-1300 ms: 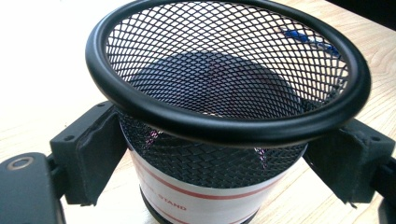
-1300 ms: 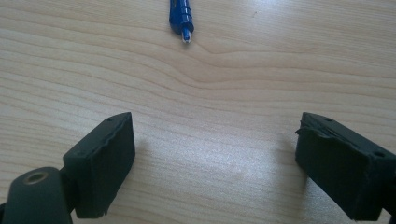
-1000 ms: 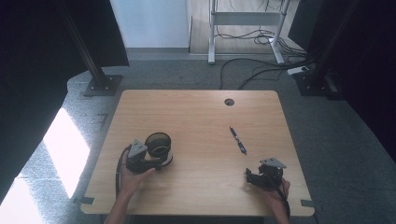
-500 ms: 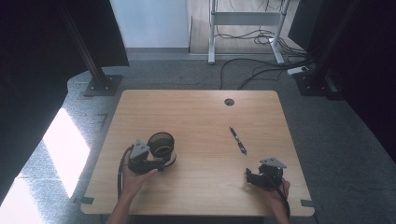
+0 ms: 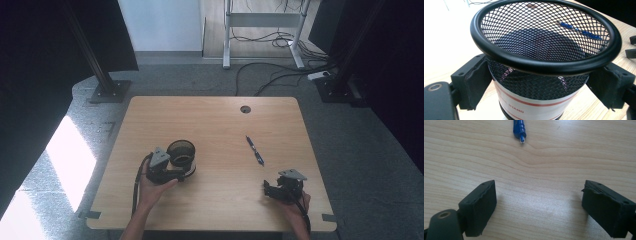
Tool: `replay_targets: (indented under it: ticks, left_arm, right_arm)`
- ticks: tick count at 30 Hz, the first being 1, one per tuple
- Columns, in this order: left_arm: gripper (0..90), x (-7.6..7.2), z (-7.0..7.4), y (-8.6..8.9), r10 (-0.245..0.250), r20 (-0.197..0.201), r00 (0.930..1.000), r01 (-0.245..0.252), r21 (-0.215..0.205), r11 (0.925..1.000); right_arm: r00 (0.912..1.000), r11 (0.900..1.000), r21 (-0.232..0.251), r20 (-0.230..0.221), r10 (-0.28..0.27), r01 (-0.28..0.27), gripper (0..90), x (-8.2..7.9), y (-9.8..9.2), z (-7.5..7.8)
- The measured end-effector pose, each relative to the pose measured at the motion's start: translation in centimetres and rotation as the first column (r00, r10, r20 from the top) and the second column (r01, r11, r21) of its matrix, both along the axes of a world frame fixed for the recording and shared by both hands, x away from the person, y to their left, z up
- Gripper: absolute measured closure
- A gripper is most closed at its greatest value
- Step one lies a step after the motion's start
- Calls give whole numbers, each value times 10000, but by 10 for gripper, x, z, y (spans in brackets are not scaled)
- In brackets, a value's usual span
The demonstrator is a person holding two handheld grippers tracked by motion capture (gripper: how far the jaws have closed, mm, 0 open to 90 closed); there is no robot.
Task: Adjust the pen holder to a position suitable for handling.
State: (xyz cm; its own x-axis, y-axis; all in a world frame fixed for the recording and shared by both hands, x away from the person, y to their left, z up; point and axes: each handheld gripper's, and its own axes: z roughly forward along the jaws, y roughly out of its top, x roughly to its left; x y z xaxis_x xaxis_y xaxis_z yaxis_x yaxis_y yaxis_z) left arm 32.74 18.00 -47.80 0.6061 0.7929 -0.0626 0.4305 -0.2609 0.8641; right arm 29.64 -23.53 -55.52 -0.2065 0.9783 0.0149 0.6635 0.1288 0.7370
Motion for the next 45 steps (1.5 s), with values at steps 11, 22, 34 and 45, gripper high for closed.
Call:
replay_targets:
  ticks: [11,22,34,45]
  left_arm:
    - [109,5,6,-15,-168,-56,9998,168,45,9998]
    - [109,13,10,-31,-227,-138,9996,228,40,9997]
    - [109,23,10,-44,-286,-182,9994,289,155,9995]
    - [109,34,3,-58,-337,-411,9986,350,297,9989]
  right_arm:
    - [10000,10000,-5,7,-17,17,115,0,0,0]
    - [10000,10000,-7,7,-38,38,115,0,0,0]
    - [10000,10000,-8,6,-39,39,115,0,0,0]
    - [10000,10000,-8,6,-38,38,115,0,0,0]
